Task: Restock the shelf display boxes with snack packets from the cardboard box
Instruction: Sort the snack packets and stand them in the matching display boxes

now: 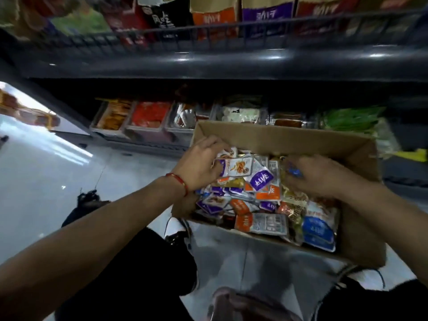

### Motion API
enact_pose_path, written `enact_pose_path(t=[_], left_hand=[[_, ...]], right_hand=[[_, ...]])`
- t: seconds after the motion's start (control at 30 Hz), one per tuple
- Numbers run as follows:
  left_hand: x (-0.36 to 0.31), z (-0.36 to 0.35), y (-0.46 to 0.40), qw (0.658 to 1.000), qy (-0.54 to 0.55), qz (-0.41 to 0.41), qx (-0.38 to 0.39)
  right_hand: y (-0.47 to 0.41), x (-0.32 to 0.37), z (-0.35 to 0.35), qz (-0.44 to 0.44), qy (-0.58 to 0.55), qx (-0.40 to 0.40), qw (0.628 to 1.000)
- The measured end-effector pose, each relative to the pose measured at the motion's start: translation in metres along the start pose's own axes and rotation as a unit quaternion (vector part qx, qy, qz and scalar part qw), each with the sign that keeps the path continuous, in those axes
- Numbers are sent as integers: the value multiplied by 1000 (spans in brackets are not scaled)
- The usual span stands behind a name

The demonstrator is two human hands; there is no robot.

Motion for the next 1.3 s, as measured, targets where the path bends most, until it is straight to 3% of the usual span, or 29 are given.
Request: enact_pose_path(t=[0.1,0.3,0.43,0.67,0.8,0.93,1.07,1.13,1.23,1.3], left_hand=[[-4,-1,9,999,37,6,-4],[-18,8,29,997,16,45,62],[-17,26,26,991,56,76,90],[13,26,9,974,188,104,66],[9,27,-11,978,170,73,101],[13,33,-29,980,118,68,145],[4,43,-37,975,164,35,145],[3,46,-34,974,171,45,142],[3,46,-19,960,228,90,135],[-8,36,-4,915,349,112,169]], right_hand=[[8,7,4,-36,34,-54,997],[43,31,2,-45,-23,-130,990],[32,56,-6,-29,-9,-141,989],[-79,87,-13,-12,50,-71,996],[-110,86,-15,-20,144,-91,985],[-105,88,-7,-4,131,-140,981],[-78,63,1,-30,-95,-111,989],[-55,47,2,-15,-255,-94,962],[-10,34,2,27,-506,-100,857],[13,37,2,70,-603,-119,786]])
Point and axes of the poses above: each hand's wrist, its own y-axis away from the middle knuckle, its own z-axis out of the back of the hand, x = y × z, the point moved 7 cm from there along -y, towards the middle knuckle, and after that the axes turned 14 degrees about x, right-handed, at the moved point
